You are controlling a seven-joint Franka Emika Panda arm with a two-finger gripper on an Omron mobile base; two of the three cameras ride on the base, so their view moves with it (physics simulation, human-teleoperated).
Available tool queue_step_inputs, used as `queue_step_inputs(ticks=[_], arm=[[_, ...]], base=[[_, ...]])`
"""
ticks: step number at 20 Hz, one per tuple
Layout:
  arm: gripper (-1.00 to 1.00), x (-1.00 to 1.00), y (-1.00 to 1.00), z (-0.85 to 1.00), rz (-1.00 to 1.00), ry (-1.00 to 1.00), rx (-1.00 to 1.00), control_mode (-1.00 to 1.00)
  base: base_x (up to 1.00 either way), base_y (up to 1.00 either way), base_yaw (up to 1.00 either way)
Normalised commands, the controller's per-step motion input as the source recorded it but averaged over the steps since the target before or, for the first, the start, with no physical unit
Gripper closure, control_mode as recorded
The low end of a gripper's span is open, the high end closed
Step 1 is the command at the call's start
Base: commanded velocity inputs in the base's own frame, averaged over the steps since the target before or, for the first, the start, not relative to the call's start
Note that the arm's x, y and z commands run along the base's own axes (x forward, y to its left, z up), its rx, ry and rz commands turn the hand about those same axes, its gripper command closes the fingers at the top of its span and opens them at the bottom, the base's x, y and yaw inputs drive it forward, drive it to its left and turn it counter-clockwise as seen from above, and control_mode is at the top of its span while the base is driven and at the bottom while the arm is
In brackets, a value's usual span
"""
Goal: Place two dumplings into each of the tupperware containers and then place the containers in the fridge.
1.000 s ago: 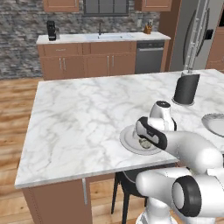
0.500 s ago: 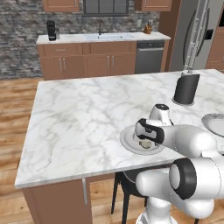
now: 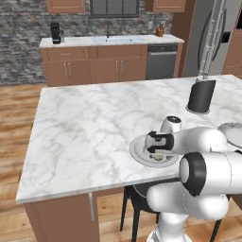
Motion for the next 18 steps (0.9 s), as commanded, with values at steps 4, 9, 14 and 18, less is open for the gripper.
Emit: queue_step_inputs(ticks=[4, 9, 14, 18], arm=[[-1.00, 0.19, 0.00, -0.27, 0.00, 0.00, 0.00, -1.00], [-1.00, 0.06, 0.00, -0.30, 0.00, 0.00, 0.00, -1.00], [1.00, 0.00, 0.00, -0.08, 0.00, 0.01, 0.00, -1.00], [1.00, 0.00, 0.00, 0.00, 0.00, 0.00, 0.00, -1.00]], base=[[0.00, 0.00, 0.00], [0.00, 0.00, 0.00], [0.00, 0.00, 0.00], [0.00, 0.00, 0.00]])
